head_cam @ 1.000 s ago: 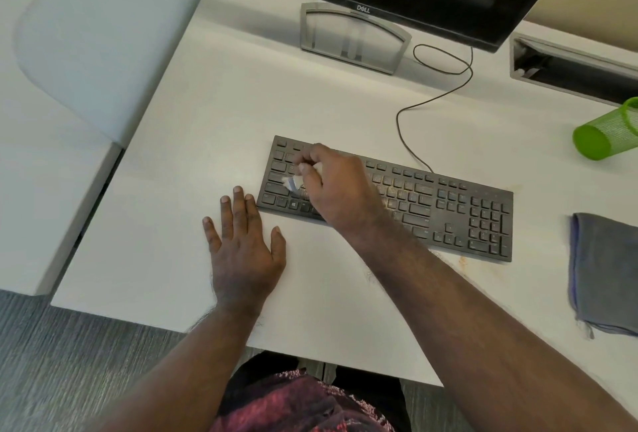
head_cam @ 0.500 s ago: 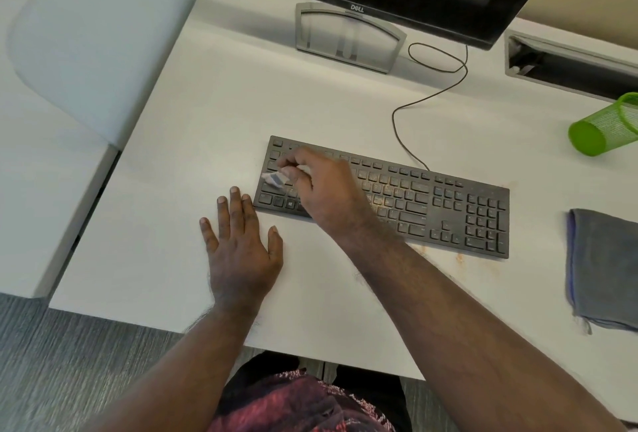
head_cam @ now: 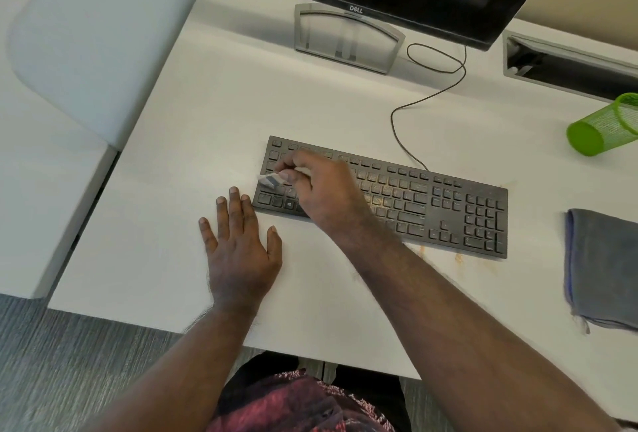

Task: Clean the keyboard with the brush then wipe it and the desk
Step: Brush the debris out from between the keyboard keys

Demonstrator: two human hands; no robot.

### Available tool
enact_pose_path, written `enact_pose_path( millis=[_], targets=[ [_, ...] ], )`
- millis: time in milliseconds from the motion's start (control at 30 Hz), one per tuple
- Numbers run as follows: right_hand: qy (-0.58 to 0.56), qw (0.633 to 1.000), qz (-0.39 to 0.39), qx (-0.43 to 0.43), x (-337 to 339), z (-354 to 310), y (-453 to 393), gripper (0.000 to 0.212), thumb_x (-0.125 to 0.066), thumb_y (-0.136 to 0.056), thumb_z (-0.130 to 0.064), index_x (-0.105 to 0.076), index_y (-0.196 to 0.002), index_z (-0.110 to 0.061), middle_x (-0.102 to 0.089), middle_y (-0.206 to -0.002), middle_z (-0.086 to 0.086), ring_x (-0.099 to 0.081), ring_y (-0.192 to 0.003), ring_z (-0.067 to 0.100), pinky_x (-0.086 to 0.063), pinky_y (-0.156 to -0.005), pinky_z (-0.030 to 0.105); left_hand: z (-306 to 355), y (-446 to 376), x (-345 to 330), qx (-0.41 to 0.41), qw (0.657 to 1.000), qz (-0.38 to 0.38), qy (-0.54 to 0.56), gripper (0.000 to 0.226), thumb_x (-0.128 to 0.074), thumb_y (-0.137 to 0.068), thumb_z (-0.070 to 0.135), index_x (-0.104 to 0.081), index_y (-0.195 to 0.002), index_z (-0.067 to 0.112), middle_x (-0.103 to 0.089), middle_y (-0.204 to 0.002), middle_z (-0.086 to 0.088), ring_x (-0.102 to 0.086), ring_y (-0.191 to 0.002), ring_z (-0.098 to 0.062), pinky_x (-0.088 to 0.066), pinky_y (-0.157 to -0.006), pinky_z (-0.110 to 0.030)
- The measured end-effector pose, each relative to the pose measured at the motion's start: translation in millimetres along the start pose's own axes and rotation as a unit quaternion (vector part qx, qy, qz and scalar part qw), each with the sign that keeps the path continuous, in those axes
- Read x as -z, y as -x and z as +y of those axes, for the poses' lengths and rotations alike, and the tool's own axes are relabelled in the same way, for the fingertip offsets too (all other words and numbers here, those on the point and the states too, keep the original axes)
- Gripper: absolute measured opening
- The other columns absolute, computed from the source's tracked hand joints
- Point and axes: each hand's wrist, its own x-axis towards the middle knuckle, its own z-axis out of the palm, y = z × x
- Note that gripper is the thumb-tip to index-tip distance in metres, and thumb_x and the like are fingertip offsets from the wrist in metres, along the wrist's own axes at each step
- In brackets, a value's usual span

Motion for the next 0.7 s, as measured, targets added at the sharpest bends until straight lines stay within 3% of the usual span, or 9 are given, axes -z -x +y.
enact_pose_path(
  millis=[133, 267, 400, 500, 567, 700],
  targets=[
    [-0.008, 0.999, 0.029, -0.012, 10, 1, 0, 0.013, -0.061, -0.096, -0.019, -0.072, -0.101, -0.022, -0.071, -0.087, -0.010, -0.058, -0.060, -0.003, -0.046, -0.051, 0.016, 1, 0, 1, 0.001, 1.000, 0.002, 0.002, 0.074, -0.034, -0.097, 0.044, -0.030, -0.158, 0.001, -0.016, -0.170, -0.013, -0.014, -0.157, -0.031, -0.011, -0.124, -0.061],
    [0.010, 0.996, 0.080, -0.048, 30, 11, 4, 0.010, -0.061, -0.094, -0.025, -0.069, -0.095, -0.031, -0.073, -0.087, -0.013, -0.067, -0.075, 0.004, -0.058, -0.064, 0.032, 1, 0, 0, 0.002, 1.000, 0.008, 0.003, 0.074, -0.035, -0.097, 0.044, -0.031, -0.157, 0.001, -0.019, -0.169, -0.013, -0.016, -0.157, -0.032, -0.011, -0.124, -0.061],
    [0.063, 0.995, 0.044, -0.065, 26, 13, 9, 0.011, -0.061, -0.095, -0.027, -0.069, -0.093, -0.034, -0.071, -0.085, -0.012, -0.063, -0.069, 0.004, -0.054, -0.057, 0.027, 1, 0, 0, 0.003, 1.000, 0.012, 0.004, 0.074, -0.036, -0.096, 0.043, -0.032, -0.157, 0.001, -0.020, -0.169, -0.013, -0.017, -0.156, -0.032, -0.012, -0.124, -0.061],
    [0.027, 0.999, 0.026, -0.028, 11, 8, 7, 0.013, -0.061, -0.095, -0.022, -0.072, -0.100, -0.026, -0.073, -0.091, -0.008, -0.057, -0.060, -0.004, -0.041, -0.049, 0.012, 1, 0, 0, 0.001, 1.000, 0.010, 0.003, 0.074, -0.036, -0.096, 0.043, -0.032, -0.157, 0.000, -0.019, -0.169, -0.014, -0.017, -0.156, -0.032, -0.013, -0.124, -0.062],
    [0.004, 1.000, 0.014, -0.004, 2, 4, 5, 0.014, -0.061, -0.096, -0.018, -0.073, -0.102, -0.020, -0.071, -0.092, -0.009, -0.054, -0.061, -0.011, -0.038, -0.053, 0.006, 0, 0, 1, -0.001, 1.000, 0.007, 0.000, 0.074, -0.035, -0.096, 0.043, -0.031, -0.157, 0.000, -0.018, -0.169, -0.014, -0.016, -0.156, -0.032, -0.013, -0.124, -0.062],
    [-0.027, 0.998, 0.052, -0.011, 8, 0, 2, 0.013, -0.060, -0.096, -0.016, -0.072, -0.102, -0.016, -0.067, -0.083, -0.010, -0.055, -0.057, -0.010, -0.037, -0.048, 0.007, 1, 0, 1, 0.004, 1.000, 0.001, 0.001, 0.075, -0.032, -0.097, 0.045, -0.029, -0.158, 0.001, -0.017, -0.170, -0.012, -0.014, -0.157, -0.031, -0.010, -0.125, -0.060]
  ],
)
